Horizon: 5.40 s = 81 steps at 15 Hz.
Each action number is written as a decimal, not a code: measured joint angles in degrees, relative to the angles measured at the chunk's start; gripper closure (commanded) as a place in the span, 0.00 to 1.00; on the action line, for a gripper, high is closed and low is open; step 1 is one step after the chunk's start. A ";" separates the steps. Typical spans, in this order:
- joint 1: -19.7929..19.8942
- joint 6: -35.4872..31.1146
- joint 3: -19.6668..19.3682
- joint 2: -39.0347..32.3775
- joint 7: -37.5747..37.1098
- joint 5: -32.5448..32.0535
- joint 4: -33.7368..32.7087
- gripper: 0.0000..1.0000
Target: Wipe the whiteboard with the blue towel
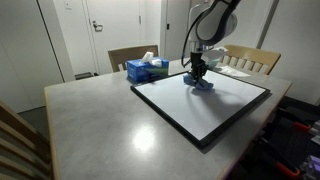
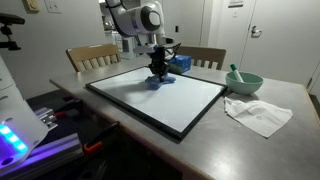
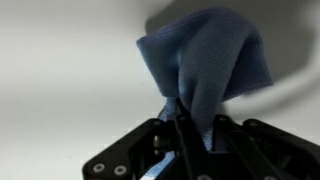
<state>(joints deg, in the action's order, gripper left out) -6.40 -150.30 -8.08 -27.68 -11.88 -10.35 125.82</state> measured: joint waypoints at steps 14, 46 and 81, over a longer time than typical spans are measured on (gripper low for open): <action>9.77 -0.07 0.21 -0.04 11.95 1.99 0.09 0.96; 24.66 -0.01 2.46 -1.89 31.11 7.65 -3.29 0.96; 17.59 4.25 -8.87 -2.69 20.70 -11.32 -2.64 0.96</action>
<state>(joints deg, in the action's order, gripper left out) 11.19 -146.05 -16.95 -30.37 8.82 -21.67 123.18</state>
